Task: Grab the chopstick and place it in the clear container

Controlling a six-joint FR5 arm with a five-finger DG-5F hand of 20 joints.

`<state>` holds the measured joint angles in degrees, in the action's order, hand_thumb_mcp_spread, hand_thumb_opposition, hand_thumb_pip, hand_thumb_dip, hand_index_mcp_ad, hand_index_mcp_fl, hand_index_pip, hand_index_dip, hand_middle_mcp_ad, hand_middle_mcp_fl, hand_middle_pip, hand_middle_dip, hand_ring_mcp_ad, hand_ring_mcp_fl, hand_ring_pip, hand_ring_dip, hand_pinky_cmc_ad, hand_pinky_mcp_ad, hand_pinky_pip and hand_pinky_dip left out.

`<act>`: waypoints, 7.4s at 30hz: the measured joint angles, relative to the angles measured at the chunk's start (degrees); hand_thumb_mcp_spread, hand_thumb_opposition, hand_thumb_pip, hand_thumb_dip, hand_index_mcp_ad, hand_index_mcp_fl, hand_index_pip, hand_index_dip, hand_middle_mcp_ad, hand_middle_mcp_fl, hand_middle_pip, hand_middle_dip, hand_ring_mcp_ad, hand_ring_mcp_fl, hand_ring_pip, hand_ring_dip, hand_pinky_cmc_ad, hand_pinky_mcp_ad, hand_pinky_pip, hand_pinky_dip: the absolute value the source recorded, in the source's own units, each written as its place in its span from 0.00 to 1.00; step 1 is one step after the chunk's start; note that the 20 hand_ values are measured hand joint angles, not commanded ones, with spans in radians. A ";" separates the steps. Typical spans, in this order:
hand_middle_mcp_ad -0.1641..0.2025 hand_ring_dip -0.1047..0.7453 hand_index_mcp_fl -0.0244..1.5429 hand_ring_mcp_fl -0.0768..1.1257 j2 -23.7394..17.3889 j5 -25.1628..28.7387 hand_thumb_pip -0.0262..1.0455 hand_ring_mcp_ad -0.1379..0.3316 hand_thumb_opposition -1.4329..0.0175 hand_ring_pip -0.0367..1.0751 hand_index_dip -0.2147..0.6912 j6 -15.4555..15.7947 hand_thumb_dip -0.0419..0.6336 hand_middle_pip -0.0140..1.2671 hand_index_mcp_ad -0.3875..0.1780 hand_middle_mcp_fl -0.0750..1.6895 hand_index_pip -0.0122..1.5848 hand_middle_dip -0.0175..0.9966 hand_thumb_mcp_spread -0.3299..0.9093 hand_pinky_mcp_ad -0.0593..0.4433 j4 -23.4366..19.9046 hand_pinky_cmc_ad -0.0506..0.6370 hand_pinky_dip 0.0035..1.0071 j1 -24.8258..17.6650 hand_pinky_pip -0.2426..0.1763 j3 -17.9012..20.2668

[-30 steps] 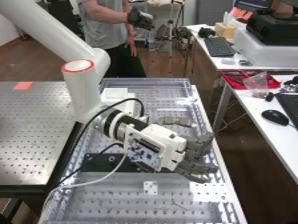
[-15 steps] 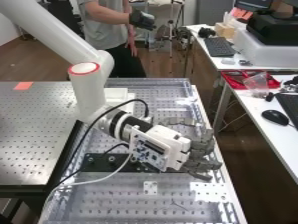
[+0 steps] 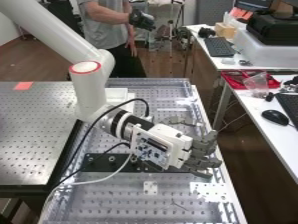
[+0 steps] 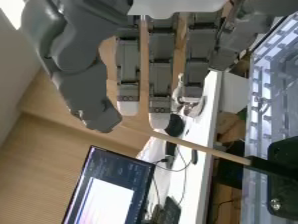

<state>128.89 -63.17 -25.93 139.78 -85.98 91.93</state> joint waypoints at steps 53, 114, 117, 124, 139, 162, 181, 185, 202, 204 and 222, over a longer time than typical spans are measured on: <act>0.60 0.59 0.21 0.46 -1.14 1.02 0.60 0.52 0.45 0.10 0.31 1.91 0.47 0.50 0.59 0.37 0.75 0.68 0.72 0.35 -0.92 0.58 0.16 -1.47 0.64 1.67; 0.58 0.63 0.39 0.56 1.05 3.40 0.52 0.44 0.35 0.11 0.28 2.81 0.45 0.52 0.49 0.48 0.80 0.68 0.79 0.39 -0.02 0.74 0.17 -0.64 0.80 -1.83; 0.58 0.63 0.40 0.58 1.06 4.05 0.52 0.44 0.34 0.12 0.28 2.99 0.45 0.52 0.49 0.54 0.82 0.68 0.80 0.39 -0.21 0.74 0.17 -0.74 0.80 -1.86; 0.56 0.64 0.49 0.63 1.03 5.85 0.50 0.45 0.30 0.13 0.28 3.86 0.45 0.54 0.49 0.59 0.76 0.68 0.82 0.45 -0.74 0.76 0.17 -1.01 0.83 -1.89; 0.57 0.64 0.58 0.82 0.95 8.04 0.49 0.45 0.29 0.12 0.29 6.78 0.45 0.50 0.56 0.62 0.65 0.68 0.84 0.51 -1.59 0.76 0.17 -1.49 0.87 -2.55; 0.56 0.64 0.62 0.89 -0.50 3.63 0.49 0.38 0.28 0.11 0.30 14.66 0.45 0.47 0.56 0.66 0.58 0.66 0.83 0.55 8.63 0.77 0.17 -0.10 0.90 -10.82; 0.58 0.64 0.63 0.91 -6.77 4.24 0.49 0.36 0.27 0.11 0.30 19.60 0.45 0.47 0.56 0.66 0.56 0.66 0.83 0.55 14.23 0.78 0.17 -0.59 0.95 -11.02; 0.57 0.64 0.63 0.92 -8.75 5.40 0.49 0.36 0.27 0.11 0.30 18.96 0.45 0.47 0.56 0.66 0.56 0.66 0.83 0.55 14.47 0.78 0.17 -1.69 0.95 -8.96; 0.58 0.64 0.63 0.92 -17.17 26.31 0.49 0.35 0.27 0.10 0.30 18.19 0.45 0.46 0.56 0.66 0.56 0.66 0.83 0.58 14.06 0.77 0.17 -14.99 0.99 -0.97; 0.57 0.64 0.63 0.92 -17.43 29.20 0.49 0.35 0.27 0.10 0.30 18.15 0.45 0.46 0.56 0.66 0.56 0.66 0.83 0.58 13.93 0.77 0.17 -17.07 0.98 -0.73; 0.57 0.64 0.63 0.92 -14.37 50.18 0.49 0.35 0.27 0.10 0.30 13.38 0.45 0.46 0.56 0.66 0.56 0.66 0.83 0.58 20.99 0.77 0.17 -32.44 0.98 -6.42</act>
<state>114.51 -12.99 -12.55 160.77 -118.42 85.52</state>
